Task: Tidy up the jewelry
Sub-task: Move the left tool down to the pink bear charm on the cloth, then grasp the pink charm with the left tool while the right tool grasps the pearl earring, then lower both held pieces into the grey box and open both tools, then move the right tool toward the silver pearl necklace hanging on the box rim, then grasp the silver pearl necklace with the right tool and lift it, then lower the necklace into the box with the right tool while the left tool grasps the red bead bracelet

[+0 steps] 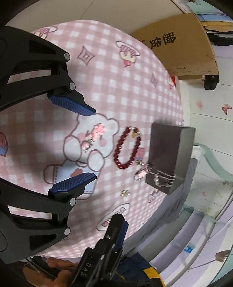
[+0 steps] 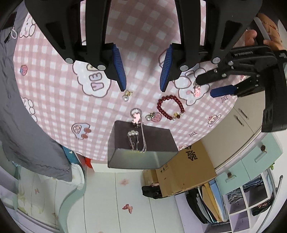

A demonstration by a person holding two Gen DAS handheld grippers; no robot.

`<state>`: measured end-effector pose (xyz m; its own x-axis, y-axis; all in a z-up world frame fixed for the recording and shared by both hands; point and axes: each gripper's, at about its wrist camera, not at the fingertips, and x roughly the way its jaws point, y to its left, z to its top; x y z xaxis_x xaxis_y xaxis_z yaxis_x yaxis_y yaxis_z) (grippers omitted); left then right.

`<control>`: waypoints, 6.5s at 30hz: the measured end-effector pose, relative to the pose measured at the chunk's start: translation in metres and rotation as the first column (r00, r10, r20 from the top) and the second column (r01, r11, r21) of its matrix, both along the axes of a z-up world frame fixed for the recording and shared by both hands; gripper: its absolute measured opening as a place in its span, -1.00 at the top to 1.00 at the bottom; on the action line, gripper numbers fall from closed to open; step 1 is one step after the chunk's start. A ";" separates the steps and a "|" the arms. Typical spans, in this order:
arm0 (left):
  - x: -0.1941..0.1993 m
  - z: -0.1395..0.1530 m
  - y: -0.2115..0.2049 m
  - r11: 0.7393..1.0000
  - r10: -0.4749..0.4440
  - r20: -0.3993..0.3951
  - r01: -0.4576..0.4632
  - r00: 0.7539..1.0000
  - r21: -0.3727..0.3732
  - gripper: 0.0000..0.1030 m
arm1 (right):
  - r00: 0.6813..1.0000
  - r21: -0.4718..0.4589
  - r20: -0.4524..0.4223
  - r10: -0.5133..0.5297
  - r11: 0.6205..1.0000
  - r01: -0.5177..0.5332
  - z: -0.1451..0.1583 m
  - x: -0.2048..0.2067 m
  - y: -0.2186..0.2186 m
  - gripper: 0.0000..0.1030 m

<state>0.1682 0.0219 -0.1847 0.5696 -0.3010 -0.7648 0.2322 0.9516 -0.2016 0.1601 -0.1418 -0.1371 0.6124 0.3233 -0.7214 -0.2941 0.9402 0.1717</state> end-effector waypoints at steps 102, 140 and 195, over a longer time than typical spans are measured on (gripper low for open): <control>0.080 0.035 -0.003 0.995 -0.100 0.106 0.100 0.989 0.006 -0.29 | 0.992 0.064 0.021 -0.126 0.990 0.125 -0.003 0.064 -0.004 0.20; 0.083 -0.008 0.015 0.999 0.037 -0.016 -0.037 0.999 0.003 -0.29 | 0.997 -0.040 -0.022 -0.080 0.996 0.079 -0.036 0.090 0.026 0.85; 0.085 -0.006 0.006 0.994 0.037 0.029 -0.040 0.999 0.097 0.85 | 0.988 0.081 0.106 -0.109 0.992 0.101 0.025 0.078 -0.008 0.49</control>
